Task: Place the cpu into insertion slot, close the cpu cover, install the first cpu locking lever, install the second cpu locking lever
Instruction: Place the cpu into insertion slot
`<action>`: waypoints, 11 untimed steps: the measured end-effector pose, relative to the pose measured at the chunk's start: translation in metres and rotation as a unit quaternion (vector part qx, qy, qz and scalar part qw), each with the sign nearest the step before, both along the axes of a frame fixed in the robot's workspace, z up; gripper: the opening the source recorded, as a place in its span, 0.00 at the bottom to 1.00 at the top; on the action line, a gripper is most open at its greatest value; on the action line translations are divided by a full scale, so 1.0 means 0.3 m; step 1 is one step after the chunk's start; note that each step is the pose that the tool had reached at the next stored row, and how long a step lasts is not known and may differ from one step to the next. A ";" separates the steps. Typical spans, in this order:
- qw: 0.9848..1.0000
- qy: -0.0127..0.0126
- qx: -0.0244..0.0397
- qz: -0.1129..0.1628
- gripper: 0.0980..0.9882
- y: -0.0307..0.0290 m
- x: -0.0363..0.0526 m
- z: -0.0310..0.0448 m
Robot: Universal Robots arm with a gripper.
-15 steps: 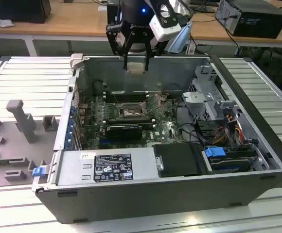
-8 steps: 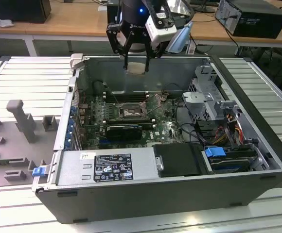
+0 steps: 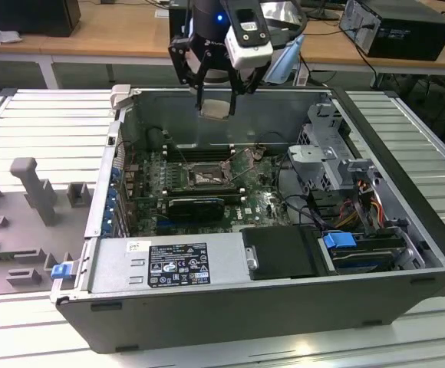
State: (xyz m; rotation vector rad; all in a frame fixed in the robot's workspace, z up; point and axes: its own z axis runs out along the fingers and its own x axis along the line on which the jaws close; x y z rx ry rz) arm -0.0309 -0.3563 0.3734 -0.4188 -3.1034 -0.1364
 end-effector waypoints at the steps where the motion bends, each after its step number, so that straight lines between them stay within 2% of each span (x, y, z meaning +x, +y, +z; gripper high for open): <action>1: 1.000 0.000 0.000 -0.007 0.49 0.000 0.000 0.000; 11: 0.999 0.000 0.000 -0.039 0.49 0.000 0.000 0.000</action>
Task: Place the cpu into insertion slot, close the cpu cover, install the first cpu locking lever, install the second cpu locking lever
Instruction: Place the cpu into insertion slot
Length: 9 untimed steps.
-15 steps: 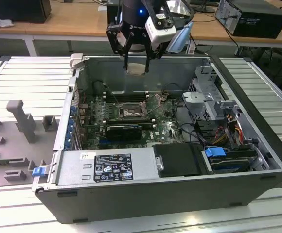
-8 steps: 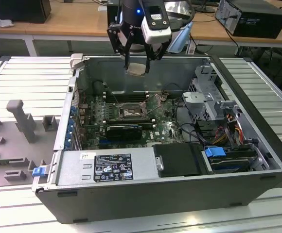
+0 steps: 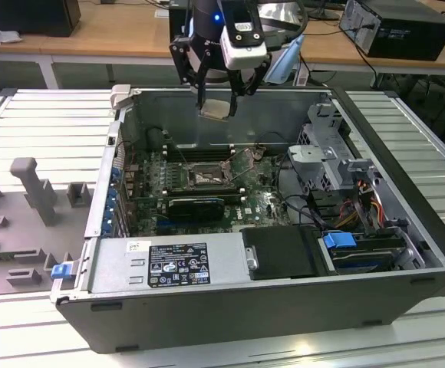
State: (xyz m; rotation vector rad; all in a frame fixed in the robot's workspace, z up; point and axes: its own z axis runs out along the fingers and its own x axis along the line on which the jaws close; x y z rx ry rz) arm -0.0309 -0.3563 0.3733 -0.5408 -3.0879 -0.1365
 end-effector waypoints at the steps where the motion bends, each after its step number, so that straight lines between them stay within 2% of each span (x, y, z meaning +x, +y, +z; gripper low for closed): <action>1: 1.000 0.000 0.000 -0.003 0.49 0.000 0.000 0.000; 9: 1.000 0.000 0.000 -0.026 0.49 0.000 0.000 0.000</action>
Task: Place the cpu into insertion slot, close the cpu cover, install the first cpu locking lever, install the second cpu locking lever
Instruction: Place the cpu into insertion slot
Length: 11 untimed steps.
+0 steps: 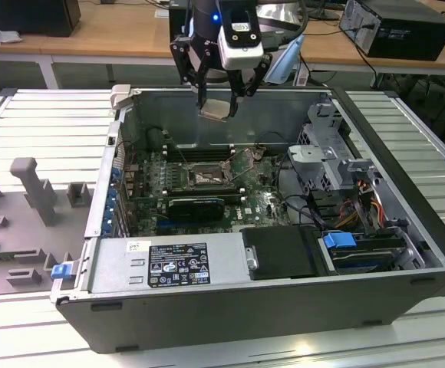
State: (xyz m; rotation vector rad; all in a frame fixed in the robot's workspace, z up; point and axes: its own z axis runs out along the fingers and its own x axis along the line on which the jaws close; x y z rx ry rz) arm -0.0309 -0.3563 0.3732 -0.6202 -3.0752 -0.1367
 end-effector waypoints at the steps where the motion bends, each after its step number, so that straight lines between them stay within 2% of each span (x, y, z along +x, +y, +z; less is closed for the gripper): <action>1: 1.000 0.000 0.000 -0.005 0.49 0.000 0.000 0.000; 9: 0.999 0.000 0.000 -0.034 0.49 0.000 0.000 0.000; 11: 0.999 0.000 0.000 -0.047 0.49 0.000 0.000 0.000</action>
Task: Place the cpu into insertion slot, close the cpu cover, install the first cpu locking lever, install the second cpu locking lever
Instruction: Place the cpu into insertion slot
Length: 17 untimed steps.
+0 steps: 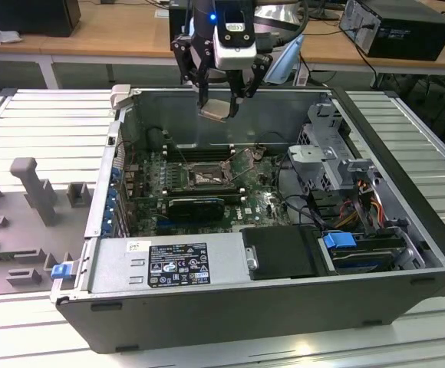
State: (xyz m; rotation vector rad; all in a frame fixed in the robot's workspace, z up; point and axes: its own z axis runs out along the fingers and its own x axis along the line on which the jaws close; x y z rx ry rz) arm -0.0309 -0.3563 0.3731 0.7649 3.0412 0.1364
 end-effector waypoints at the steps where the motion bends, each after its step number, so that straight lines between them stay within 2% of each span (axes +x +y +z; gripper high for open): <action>1: 1.000 0.000 0.000 -0.003 0.49 0.000 0.000 0.000; 12: 0.999 0.000 0.000 -0.045 0.49 0.000 0.000 -0.001; 17: 0.998 0.000 0.000 -0.066 0.49 0.000 0.000 -0.001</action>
